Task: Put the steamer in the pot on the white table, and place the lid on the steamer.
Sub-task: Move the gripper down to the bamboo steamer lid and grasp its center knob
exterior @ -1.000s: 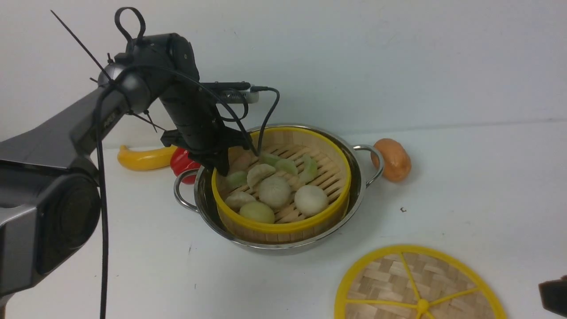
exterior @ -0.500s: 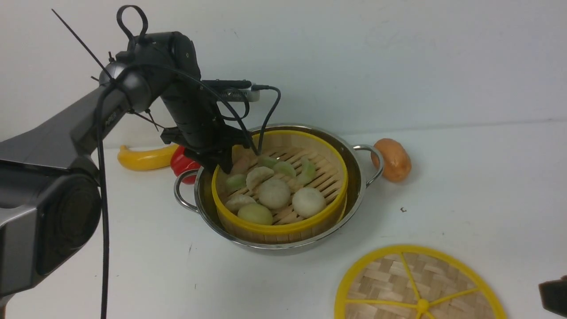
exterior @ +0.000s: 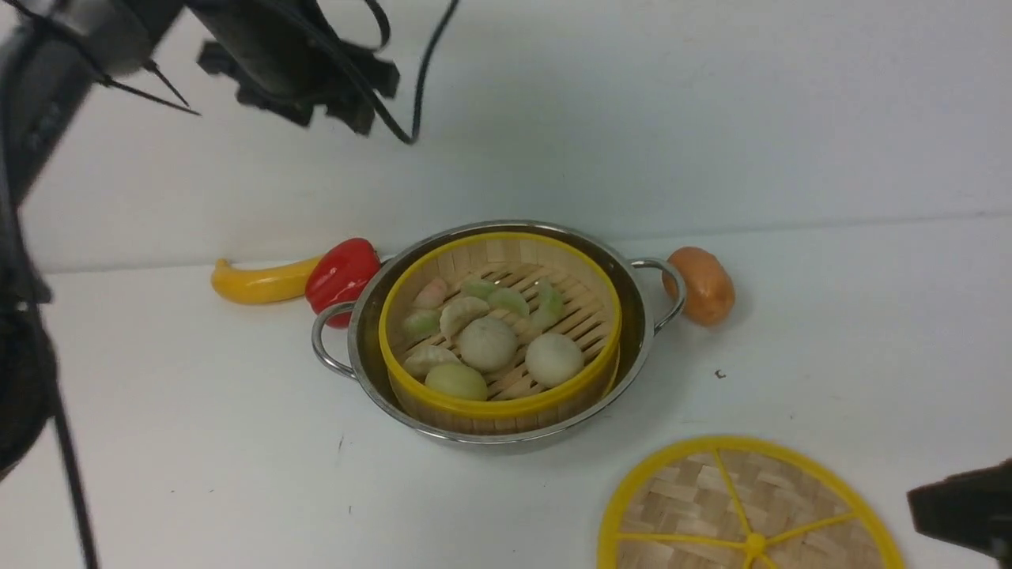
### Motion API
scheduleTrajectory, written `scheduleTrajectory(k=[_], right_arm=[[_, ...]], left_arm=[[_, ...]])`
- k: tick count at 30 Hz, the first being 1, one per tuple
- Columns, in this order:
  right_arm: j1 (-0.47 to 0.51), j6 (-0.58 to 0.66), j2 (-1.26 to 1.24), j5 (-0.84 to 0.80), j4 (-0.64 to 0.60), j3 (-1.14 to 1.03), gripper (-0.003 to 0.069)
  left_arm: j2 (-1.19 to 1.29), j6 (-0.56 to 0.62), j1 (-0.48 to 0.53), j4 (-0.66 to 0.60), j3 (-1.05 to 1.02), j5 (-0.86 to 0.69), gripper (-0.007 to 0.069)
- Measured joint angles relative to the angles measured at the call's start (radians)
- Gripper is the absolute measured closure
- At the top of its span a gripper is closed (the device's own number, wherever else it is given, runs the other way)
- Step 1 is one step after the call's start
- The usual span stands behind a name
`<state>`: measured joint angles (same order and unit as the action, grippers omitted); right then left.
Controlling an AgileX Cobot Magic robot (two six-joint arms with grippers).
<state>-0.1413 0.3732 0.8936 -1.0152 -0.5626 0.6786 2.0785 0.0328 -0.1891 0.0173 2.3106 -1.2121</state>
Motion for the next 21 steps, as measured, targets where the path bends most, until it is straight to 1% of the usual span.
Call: scheduleTrajectory(k=[1,3,4,6,7,10,11,13,14,15,16,19,20,21], right_arm=[[0.000,0.047,0.059,0.007,-0.055,0.005,0.0410],[-0.005,0.083,0.120,0.007,-0.103,0.018,0.0410],[-0.016,0.106,0.170,0.007,-0.120,0.038,0.0410],[-0.036,0.119,0.225,0.007,-0.121,0.065,0.0410],[-0.061,0.124,0.256,0.009,-0.116,0.092,0.0410],[-0.142,0.118,0.334,0.009,-0.082,0.171,0.0410],[-0.193,0.086,0.371,0.009,-0.042,0.214,0.0410],[-0.246,0.028,0.407,0.003,0.034,0.255,0.0410],[-0.291,-0.042,0.437,-0.007,0.097,0.286,0.0410],[-0.326,-0.111,0.465,-0.020,0.189,0.312,0.0410],[-0.357,-0.184,0.484,-0.029,0.255,0.325,0.0410],[-0.431,-0.382,0.543,-0.040,0.483,0.343,0.0410],[-0.442,-0.419,0.557,-0.040,0.536,0.344,0.0410],[-0.449,-0.447,0.570,-0.040,0.563,0.346,0.0410]], left_arm=[[-0.076,0.003,0.000,0.011,0.000,0.000,0.0277],[-0.143,0.013,0.000,0.017,-0.015,0.000,0.0350],[-0.225,0.024,0.000,0.019,-0.046,0.000,0.0429],[-0.309,0.031,0.000,0.020,-0.100,0.000,0.0526],[-0.373,0.038,0.000,0.020,-0.152,0.000,0.0583],[-0.514,0.046,0.000,0.031,-0.303,0.000,0.0636],[-0.581,0.050,0.000,0.040,-0.378,-0.001,0.0645],[-0.658,0.056,0.000,0.045,-0.471,-0.001,0.0646],[-0.724,0.064,0.000,0.050,-0.554,-0.001,0.0646],[-0.800,0.072,0.000,0.052,-0.640,-0.002,0.0646],[-0.832,0.073,0.000,0.053,-0.698,-0.002,0.0646],[-1.009,0.076,0.000,0.048,-0.918,0.025,0.0645],[-1.061,0.076,0.000,0.043,-0.976,0.042,0.0645],[-1.101,0.076,0.000,0.038,-1.017,0.072,0.0645]])
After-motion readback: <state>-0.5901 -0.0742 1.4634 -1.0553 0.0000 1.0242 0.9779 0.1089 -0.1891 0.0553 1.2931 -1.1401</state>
